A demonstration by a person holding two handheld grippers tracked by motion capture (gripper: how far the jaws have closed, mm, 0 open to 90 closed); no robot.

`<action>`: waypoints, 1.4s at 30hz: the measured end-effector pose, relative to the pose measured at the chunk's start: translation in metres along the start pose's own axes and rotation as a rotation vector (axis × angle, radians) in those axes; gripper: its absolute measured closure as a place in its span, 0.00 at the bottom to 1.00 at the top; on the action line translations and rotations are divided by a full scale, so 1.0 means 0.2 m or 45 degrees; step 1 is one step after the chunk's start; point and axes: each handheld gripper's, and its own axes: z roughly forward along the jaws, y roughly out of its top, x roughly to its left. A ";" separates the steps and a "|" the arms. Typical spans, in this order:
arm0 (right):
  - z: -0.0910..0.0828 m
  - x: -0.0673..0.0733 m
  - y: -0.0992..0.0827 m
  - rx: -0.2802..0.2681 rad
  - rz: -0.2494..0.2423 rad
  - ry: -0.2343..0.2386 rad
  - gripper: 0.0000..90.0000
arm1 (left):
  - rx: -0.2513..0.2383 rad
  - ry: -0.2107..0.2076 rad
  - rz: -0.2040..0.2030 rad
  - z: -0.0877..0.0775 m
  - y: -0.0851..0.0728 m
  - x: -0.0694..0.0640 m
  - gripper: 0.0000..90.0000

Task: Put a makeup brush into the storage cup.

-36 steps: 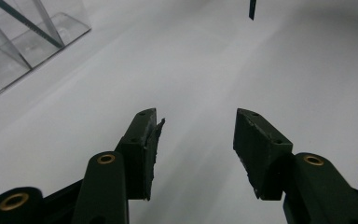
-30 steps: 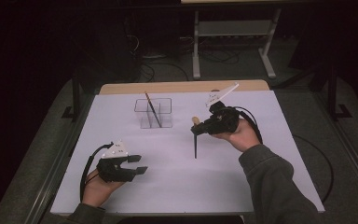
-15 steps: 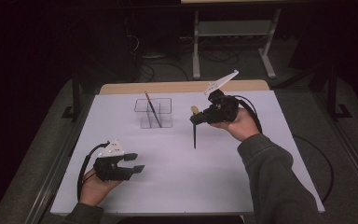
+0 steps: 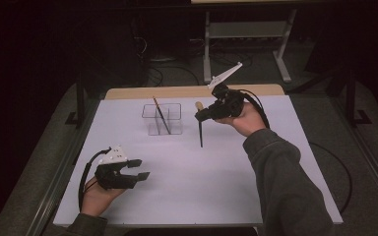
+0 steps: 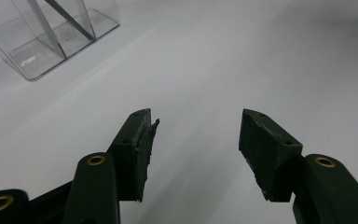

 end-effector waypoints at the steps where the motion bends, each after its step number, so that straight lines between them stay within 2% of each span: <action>1: 0.00 0.00 0.01 -0.003 0.000 -0.002 0.92 | 0.001 -0.001 0.001 0.00 0.00 0.00 0.48; 5: 0.01 -0.02 0.05 -0.010 0.006 -0.013 0.92 | -0.011 -0.005 0.000 0.00 0.00 0.00 0.47; 8: 0.02 -0.03 0.09 -0.011 0.006 -0.018 0.92 | -0.007 -0.001 0.018 -0.02 0.01 0.01 0.47; 15: 0.06 -0.05 0.16 -0.007 0.001 -0.028 0.92 | -0.022 0.005 -0.013 -0.03 0.00 0.01 0.47; 27: 0.13 -0.09 0.25 -0.001 0.013 -0.025 0.92 | -0.023 0.022 -0.002 -0.04 0.00 0.02 0.47; 28: 0.14 -0.10 0.26 0.003 0.000 -0.027 0.92 | -0.025 0.025 0.000 -0.04 0.00 0.02 0.47; 42: 0.19 -0.13 0.36 0.013 -0.001 -0.048 0.92 | -0.028 0.024 -0.014 -0.04 0.00 0.01 0.47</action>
